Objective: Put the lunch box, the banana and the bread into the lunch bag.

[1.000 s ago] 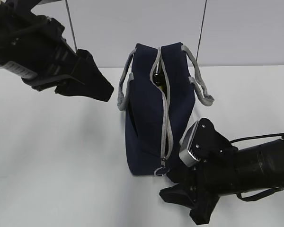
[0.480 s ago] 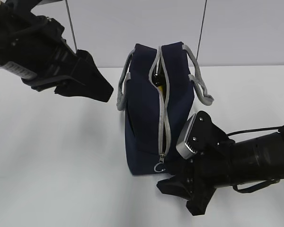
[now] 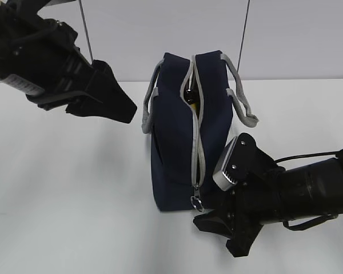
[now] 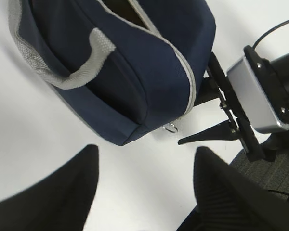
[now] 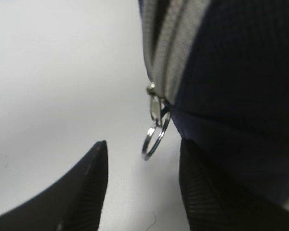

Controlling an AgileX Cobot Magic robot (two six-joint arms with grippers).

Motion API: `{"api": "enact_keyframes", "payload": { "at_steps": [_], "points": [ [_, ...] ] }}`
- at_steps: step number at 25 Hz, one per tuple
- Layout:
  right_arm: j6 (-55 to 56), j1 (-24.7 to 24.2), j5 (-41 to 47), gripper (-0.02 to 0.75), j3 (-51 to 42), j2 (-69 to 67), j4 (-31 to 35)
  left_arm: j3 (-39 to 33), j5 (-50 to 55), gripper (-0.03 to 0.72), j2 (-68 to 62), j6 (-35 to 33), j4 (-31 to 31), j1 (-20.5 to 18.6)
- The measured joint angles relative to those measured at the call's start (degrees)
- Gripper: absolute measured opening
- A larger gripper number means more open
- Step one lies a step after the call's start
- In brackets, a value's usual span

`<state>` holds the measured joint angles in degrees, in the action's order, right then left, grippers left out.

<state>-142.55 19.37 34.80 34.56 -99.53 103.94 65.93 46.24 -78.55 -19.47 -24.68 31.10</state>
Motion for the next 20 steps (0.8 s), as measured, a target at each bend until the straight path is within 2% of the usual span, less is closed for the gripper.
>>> {"api": "enact_keyframes", "payload": {
  "at_steps": [17, 20],
  "points": [
    [-0.10, 0.00, 1.12, 0.360, 1.70, 0.00, 0.00, 0.00, 0.00, 0.427, 0.00, 0.00, 0.11, 0.00],
    [-0.10, 0.00, 0.58, 0.320, 1.79, -0.09, 0.00, 0.00, 0.00, 0.417, 0.00, 0.00, 0.16, 0.00]
  ]
}}
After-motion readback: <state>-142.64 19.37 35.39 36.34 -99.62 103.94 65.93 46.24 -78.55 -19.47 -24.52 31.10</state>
